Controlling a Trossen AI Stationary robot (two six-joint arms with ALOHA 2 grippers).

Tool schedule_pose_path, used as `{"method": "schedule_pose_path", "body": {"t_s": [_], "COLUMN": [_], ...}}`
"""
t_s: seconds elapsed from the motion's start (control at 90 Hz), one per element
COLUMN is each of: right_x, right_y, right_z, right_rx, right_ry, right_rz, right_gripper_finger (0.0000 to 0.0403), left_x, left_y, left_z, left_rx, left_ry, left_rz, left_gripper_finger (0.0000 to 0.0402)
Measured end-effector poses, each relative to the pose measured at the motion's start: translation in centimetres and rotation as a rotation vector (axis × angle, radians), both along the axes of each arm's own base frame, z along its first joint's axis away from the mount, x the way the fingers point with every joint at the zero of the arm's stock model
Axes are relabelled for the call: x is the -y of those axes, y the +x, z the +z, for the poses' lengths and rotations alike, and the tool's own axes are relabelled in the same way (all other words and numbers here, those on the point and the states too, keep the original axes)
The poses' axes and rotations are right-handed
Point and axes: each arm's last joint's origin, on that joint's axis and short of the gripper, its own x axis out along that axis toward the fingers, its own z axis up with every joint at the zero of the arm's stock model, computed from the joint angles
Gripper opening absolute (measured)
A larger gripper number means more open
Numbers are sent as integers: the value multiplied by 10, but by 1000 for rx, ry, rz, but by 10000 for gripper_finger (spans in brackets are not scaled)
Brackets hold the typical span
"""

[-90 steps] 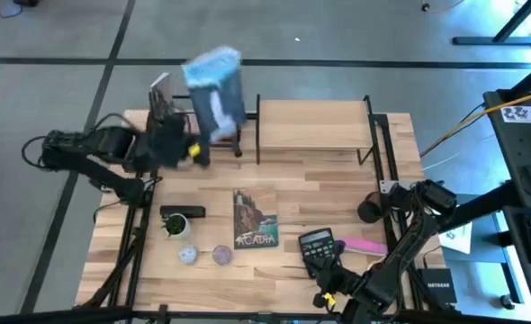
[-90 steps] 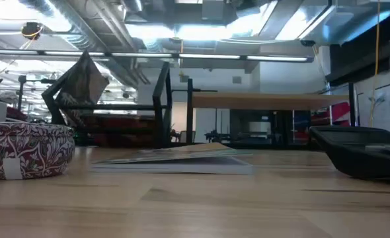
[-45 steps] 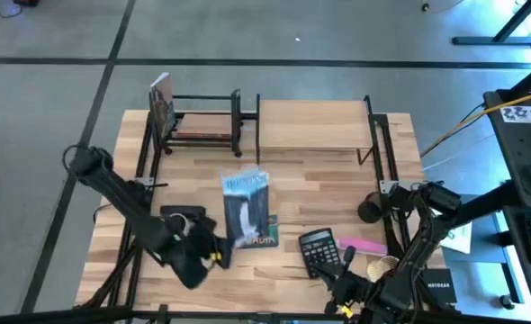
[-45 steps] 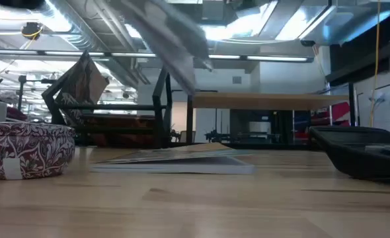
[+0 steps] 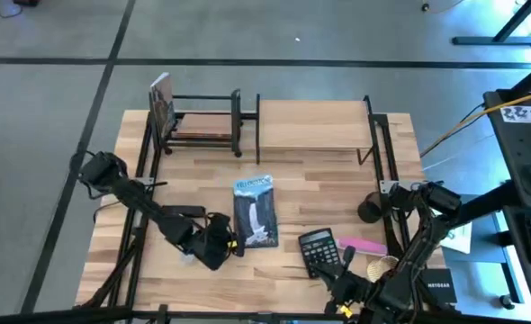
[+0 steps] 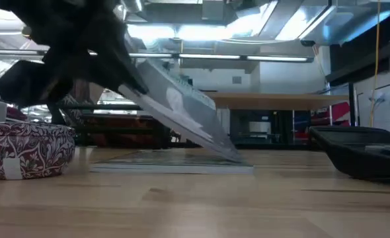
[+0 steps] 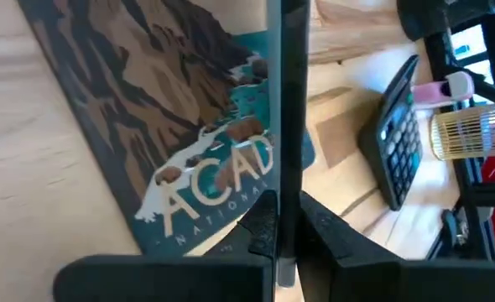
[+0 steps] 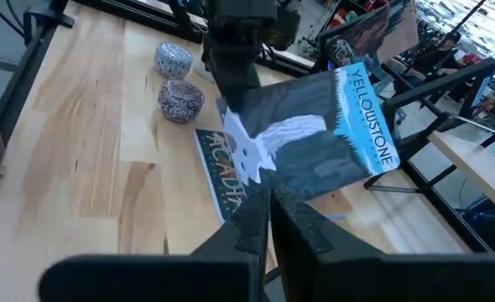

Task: Stock shelves
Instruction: Remove the blue book from the bookshelf, then remove the brown book from the bookshelf

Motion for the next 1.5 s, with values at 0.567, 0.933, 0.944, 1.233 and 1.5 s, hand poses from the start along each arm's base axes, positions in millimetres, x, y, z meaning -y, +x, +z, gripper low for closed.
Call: {"method": "schedule_pose_path", "body": {"t_s": [0.567,0.933,0.944,1.233,1.5], "right_x": [0,-1,0,0,-1], "right_y": [0,0,0,1,1], "right_z": [0,0,0,0,0], "right_rx": [-13,-13,-13,-11,-4], "right_ry": [14,14,14,14,24], "right_rz": [3,3,3,0,1], "right_gripper_finger": [1,1,1,1,1], "left_x": [-1,-13,-14,-51,-107], "left_y": [-8,-35,-36,-72,-119], "left_z": [3,51,54,140,193], "left_rx": [-66,-42,-41,220,289], "left_ry": [-58,-97,-92,251,604], "left_rz": [-48,-92,-88,73,332], "left_gripper_finger": [154,157,156,145,145]}}
